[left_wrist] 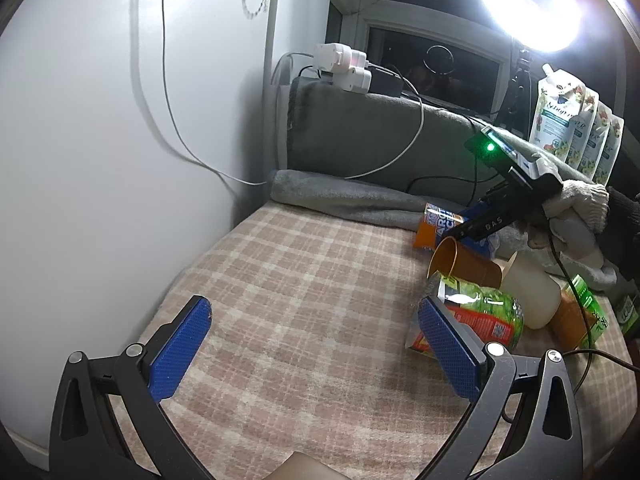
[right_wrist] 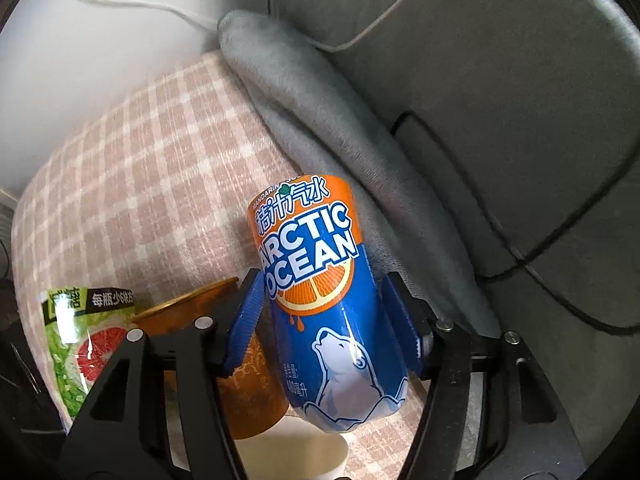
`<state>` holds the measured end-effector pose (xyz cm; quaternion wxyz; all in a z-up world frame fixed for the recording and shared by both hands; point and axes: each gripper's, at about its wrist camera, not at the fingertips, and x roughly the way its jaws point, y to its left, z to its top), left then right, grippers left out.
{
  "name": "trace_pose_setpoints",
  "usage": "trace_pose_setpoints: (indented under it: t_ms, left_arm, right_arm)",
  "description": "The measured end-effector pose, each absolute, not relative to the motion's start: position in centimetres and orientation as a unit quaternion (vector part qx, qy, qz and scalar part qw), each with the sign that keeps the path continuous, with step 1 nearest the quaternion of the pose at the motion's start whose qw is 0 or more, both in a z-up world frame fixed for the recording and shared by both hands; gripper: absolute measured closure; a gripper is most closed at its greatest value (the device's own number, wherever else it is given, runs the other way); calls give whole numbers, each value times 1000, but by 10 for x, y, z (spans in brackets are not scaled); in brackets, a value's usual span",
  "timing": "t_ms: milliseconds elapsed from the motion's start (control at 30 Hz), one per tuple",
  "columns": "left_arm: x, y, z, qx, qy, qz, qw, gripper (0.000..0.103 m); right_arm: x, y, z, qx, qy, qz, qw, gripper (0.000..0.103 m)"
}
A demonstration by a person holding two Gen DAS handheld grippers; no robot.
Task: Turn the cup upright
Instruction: 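Lift the Arctic Ocean can with the right gripper and rotate it upright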
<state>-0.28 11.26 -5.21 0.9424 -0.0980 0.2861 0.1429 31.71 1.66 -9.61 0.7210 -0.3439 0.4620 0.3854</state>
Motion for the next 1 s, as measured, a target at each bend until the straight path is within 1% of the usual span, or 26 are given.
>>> trace_pose_setpoints:
  t_ms: [267,567,833,1000]
  left_arm:
    - [-5,107,-49,-96,277,138,946,1]
    - [-12,96,-42,-91,265,125,952,1]
    - [-20,76,-33,-84,254,92,959,1]
    - [-21,62,-28,-78,253,65,962,1]
  right_arm:
    - [297,12,-67,-303,427,386,759,44]
    - [241,-25,-17,-259,375,387,802,44]
    - [186,-87,17,-182,371,368,833,44]
    - [146,-130,14,-97,397,364,837,44]
